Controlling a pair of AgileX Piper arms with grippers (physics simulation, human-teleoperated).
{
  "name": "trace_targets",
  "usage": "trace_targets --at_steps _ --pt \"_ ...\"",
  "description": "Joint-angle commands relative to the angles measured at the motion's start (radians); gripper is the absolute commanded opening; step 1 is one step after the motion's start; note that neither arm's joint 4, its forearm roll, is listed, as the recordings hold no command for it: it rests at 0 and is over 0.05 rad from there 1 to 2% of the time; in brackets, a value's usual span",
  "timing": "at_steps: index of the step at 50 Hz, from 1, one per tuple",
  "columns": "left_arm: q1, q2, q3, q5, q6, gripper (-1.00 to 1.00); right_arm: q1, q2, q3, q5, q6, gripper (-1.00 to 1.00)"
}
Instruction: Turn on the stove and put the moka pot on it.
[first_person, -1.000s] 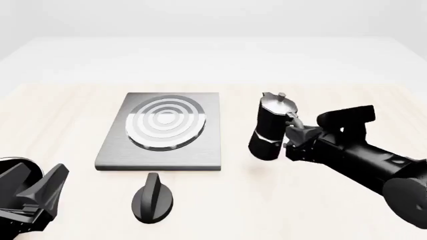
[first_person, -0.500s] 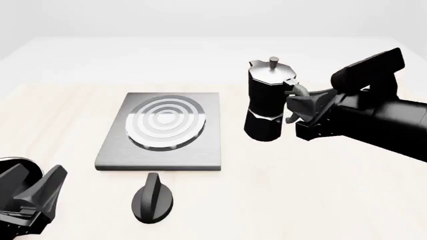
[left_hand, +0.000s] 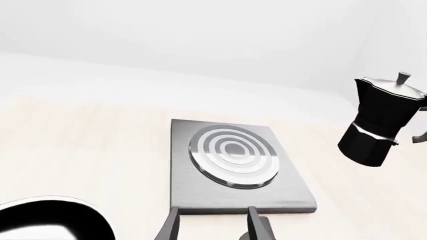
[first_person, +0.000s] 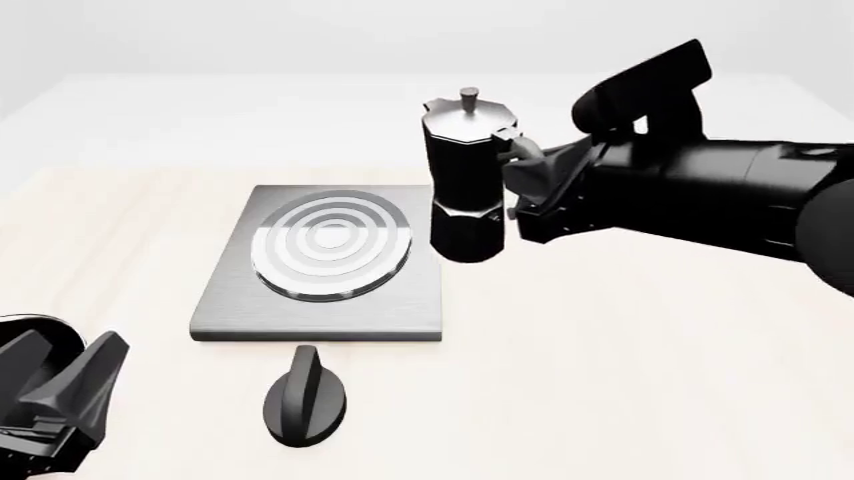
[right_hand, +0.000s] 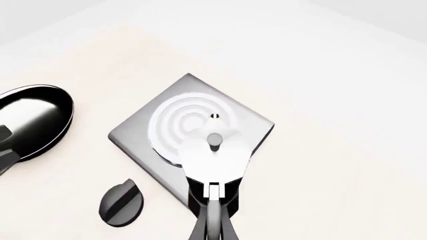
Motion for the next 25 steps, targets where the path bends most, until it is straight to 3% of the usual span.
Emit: trace_targets --at_steps 1,25 --pt "0.005 -0.002 0.001 0.001 0.000 1.00 0.041 0.100 -0.083 -0.038 0.000 -1.00" --pt "0.008 0.021 0.002 -0.018 0.000 1.00 0.079 0.301 -0.179 -0.158 -0.010 -1.00"
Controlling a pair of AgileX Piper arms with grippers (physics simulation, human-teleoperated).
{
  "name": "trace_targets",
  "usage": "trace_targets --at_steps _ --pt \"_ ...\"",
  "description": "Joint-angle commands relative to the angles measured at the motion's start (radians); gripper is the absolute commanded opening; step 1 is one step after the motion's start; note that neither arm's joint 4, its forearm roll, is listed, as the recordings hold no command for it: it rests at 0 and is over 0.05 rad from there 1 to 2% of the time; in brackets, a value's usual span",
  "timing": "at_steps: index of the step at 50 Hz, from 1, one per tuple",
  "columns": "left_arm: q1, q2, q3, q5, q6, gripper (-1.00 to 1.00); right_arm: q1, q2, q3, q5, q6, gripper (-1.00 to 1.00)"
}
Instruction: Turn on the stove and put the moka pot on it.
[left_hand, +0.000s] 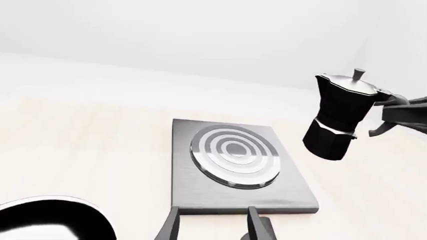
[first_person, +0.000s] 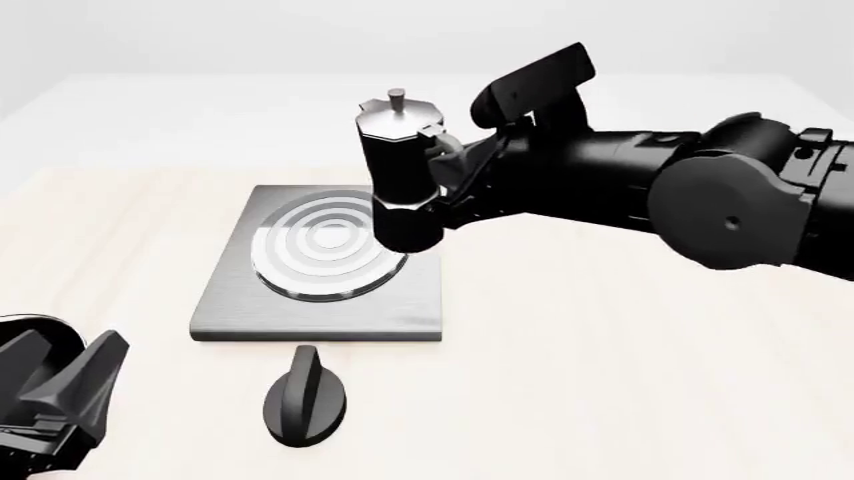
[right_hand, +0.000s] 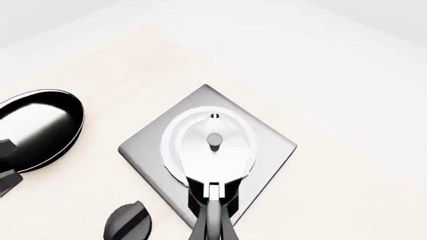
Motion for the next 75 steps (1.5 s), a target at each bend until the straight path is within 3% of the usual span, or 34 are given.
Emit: trace_targets --at_steps 1,14,42,75 --pt "0.002 0.011 0.001 -0.009 -0.002 1.00 0.013 0.088 -0.069 -0.049 -0.005 -1.00" --pt "0.005 0.032 0.003 -0.025 -0.008 1.00 0.003 0.195 -0.117 -0.109 -0.061 -1.00" --pt "0.016 0.083 0.005 -0.069 -0.010 1.00 -0.016 0.427 -0.324 -0.148 -0.045 -1.00" --pt "0.017 0.170 0.005 -0.140 -0.027 1.00 -0.014 0.648 -0.492 -0.176 -0.026 -1.00"
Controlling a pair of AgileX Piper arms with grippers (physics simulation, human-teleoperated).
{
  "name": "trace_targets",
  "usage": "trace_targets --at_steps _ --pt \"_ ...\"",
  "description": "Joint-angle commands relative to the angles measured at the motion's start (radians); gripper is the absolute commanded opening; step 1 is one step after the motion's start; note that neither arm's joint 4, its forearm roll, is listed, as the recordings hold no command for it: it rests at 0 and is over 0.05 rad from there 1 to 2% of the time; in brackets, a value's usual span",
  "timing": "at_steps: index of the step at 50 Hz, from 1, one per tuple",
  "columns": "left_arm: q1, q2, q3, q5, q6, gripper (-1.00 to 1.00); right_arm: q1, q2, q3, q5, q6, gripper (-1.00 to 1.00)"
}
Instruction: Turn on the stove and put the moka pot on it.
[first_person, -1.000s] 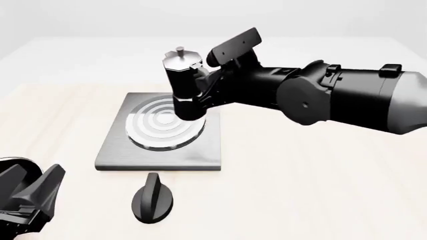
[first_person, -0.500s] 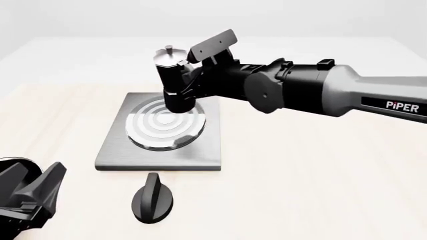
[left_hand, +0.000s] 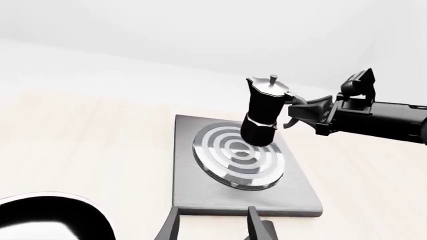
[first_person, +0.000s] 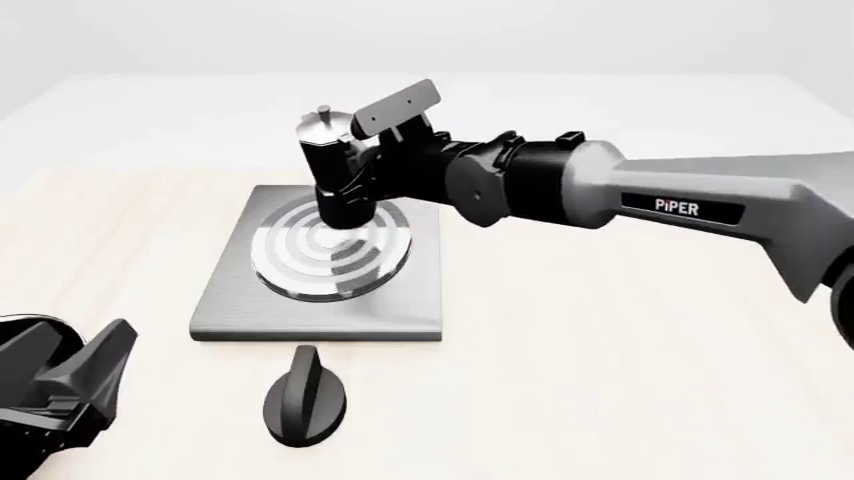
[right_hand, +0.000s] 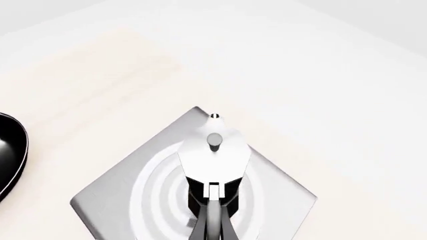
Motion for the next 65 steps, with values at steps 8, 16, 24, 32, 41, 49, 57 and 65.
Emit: trace_targets --at_steps 8,16,24,32,41,49,57,65 --pt "0.001 0.037 0.000 -0.031 -0.006 1.00 0.006 0.095 -0.089 -0.014 0.022 -1.00" --pt "0.000 0.044 0.000 -0.037 -0.010 1.00 0.020 0.118 -0.083 -0.030 0.035 -1.00" --pt "0.000 0.037 0.000 -0.031 -0.013 1.00 0.031 0.121 -0.063 -0.043 0.042 -1.00" --pt "-0.001 0.022 0.000 -0.020 -0.015 1.00 0.035 0.121 -0.035 -0.057 0.047 -1.00" --pt "-0.003 0.011 0.000 -0.012 -0.013 1.00 0.036 0.086 -0.001 -0.062 0.050 1.00" --pt "-0.004 -0.003 0.000 -0.002 -0.010 1.00 0.047 -0.010 0.051 -0.034 0.032 1.00" --pt "-0.005 -0.030 0.000 0.018 -0.008 1.00 0.081 -0.186 0.143 0.032 0.001 1.00" --pt "-0.008 -0.075 0.000 0.053 -0.006 1.00 0.104 -0.343 0.247 0.086 -0.011 1.00"
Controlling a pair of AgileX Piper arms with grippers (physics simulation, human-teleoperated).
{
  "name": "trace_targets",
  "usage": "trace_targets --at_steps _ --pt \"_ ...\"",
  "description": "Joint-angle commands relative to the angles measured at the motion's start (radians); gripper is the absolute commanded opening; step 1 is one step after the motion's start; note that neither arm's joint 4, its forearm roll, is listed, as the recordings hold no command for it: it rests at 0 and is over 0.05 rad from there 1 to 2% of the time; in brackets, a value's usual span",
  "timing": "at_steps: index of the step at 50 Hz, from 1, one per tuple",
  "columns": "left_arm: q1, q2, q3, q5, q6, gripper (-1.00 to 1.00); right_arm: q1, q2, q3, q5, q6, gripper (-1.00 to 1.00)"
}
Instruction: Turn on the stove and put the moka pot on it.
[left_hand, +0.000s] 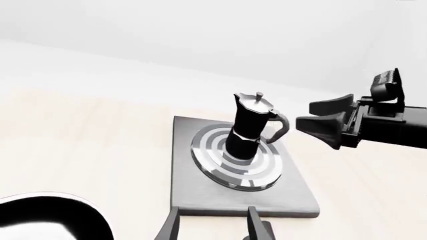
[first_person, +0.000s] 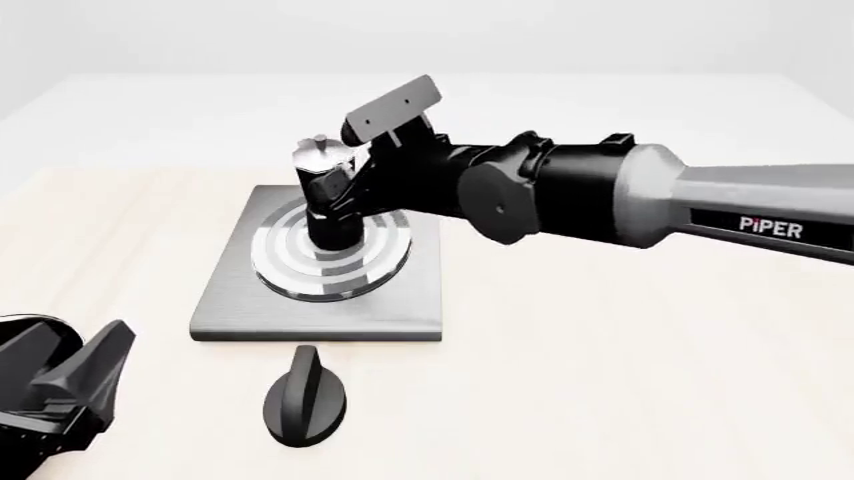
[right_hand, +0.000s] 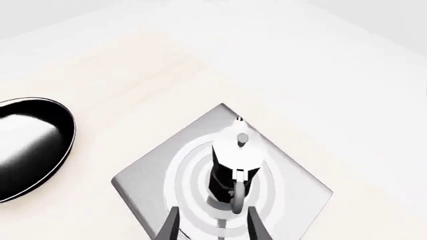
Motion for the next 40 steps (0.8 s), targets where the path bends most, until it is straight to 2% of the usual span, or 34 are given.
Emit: trace_targets --at_steps 1,3,11,13,16,18,27,31,36,40 --pt "-0.003 -0.054 0.000 0.043 0.004 1.00 0.036 -0.203 0.131 0.067 -0.018 1.00" --pt "-0.004 -0.072 -0.001 0.057 0.005 1.00 0.047 -0.244 0.164 0.072 -0.003 1.00" --pt "-0.001 -0.120 -0.001 0.096 0.009 1.00 0.074 -0.400 0.241 0.132 0.002 1.00" --pt "-0.001 -0.126 -0.002 0.100 0.010 1.00 0.067 -0.438 0.252 0.153 -0.045 1.00" --pt "-0.002 -0.138 -0.002 0.110 0.012 1.00 0.082 -0.489 0.269 0.184 -0.030 1.00" --pt "-0.003 -0.146 -0.002 0.116 0.012 1.00 0.078 -0.522 0.284 0.205 -0.071 1.00" --pt "-0.003 -0.154 -0.003 0.121 0.013 1.00 0.105 -0.687 0.319 0.302 -0.055 1.00" --pt "-0.004 -0.158 -0.003 0.122 0.012 1.00 0.087 -0.763 0.312 0.352 -0.047 1.00" --pt "0.000 -0.159 -0.003 0.123 0.004 1.00 0.049 -0.880 0.330 0.367 -0.057 1.00" --pt "0.000 -0.157 -0.003 0.124 -0.005 1.00 0.042 -0.995 0.360 0.359 -0.037 1.00"
